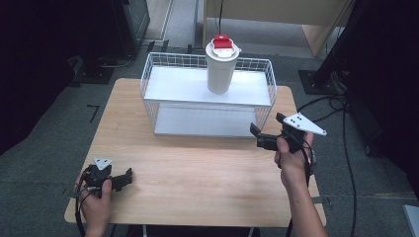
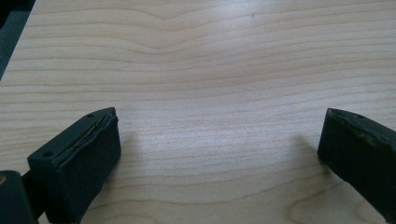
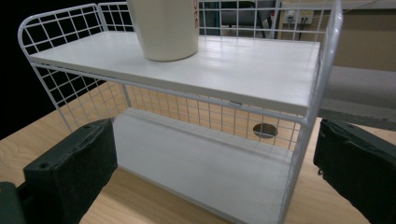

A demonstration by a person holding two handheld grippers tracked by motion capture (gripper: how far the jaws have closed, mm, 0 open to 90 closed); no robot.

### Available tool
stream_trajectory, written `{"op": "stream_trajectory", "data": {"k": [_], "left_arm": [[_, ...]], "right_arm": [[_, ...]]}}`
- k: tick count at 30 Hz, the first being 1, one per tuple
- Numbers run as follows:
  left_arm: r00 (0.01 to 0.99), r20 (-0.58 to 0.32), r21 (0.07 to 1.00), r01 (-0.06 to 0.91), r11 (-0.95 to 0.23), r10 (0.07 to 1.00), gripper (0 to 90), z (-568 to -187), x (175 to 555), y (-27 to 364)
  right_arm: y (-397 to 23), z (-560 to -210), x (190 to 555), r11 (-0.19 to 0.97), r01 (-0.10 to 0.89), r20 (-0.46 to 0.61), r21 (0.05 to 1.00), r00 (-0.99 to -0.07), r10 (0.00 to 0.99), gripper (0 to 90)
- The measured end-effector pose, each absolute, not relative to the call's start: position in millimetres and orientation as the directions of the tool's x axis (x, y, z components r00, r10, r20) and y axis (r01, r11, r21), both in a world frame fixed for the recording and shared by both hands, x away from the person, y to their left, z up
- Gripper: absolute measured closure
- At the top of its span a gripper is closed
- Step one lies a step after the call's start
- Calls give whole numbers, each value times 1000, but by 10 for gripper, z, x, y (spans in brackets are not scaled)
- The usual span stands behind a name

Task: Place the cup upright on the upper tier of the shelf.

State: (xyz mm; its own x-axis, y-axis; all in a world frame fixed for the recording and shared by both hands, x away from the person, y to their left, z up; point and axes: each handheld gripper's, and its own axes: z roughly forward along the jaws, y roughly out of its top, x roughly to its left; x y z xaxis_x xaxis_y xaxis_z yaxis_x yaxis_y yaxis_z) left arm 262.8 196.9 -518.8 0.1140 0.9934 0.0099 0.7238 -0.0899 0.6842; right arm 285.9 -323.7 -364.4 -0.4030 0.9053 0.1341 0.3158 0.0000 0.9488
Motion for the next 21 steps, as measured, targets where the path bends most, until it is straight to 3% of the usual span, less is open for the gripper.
{"op": "stream_trajectory", "data": {"k": [21], "left_arm": [[113,9,685,723,-89,994,0,-5190,2628,1967]], "right_arm": [[-3659,-4239,2449,-34,369,148,929,-284,947,0]]}}
